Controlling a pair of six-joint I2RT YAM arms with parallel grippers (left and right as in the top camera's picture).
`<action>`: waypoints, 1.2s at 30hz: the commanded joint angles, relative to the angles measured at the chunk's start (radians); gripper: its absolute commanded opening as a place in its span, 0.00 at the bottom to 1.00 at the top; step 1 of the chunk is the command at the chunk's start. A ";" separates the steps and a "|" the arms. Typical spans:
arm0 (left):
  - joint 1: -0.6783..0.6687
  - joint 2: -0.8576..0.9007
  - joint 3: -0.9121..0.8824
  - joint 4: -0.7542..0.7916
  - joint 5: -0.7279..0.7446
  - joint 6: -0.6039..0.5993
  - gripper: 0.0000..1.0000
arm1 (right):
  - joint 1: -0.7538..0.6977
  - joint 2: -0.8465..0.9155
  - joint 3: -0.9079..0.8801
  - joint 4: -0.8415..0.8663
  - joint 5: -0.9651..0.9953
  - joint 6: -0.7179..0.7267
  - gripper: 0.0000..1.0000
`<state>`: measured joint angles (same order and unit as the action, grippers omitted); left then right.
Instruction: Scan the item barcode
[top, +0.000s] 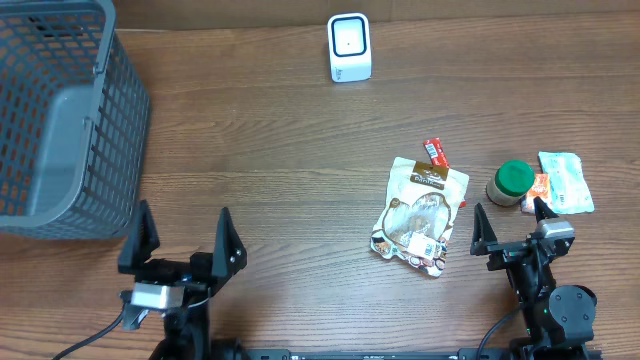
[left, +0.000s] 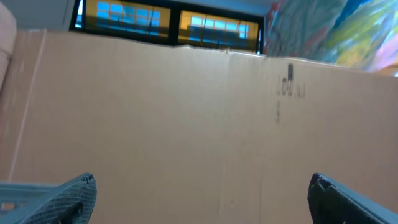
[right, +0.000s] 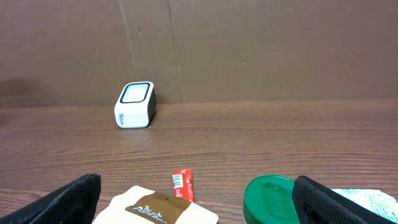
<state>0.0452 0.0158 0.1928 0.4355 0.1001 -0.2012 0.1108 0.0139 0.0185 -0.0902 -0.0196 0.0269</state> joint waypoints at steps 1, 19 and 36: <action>-0.008 -0.012 -0.068 0.014 -0.008 -0.005 1.00 | -0.006 -0.011 -0.010 0.006 -0.001 -0.002 1.00; 0.007 -0.012 -0.188 -0.402 -0.082 0.003 1.00 | -0.006 -0.011 -0.010 0.006 -0.001 -0.002 1.00; 0.006 -0.012 -0.188 -0.511 -0.075 0.180 1.00 | -0.006 -0.011 -0.010 0.006 -0.001 -0.002 1.00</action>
<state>0.0463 0.0151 0.0082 -0.0750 0.0353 -0.0479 0.1112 0.0139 0.0185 -0.0902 -0.0196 0.0265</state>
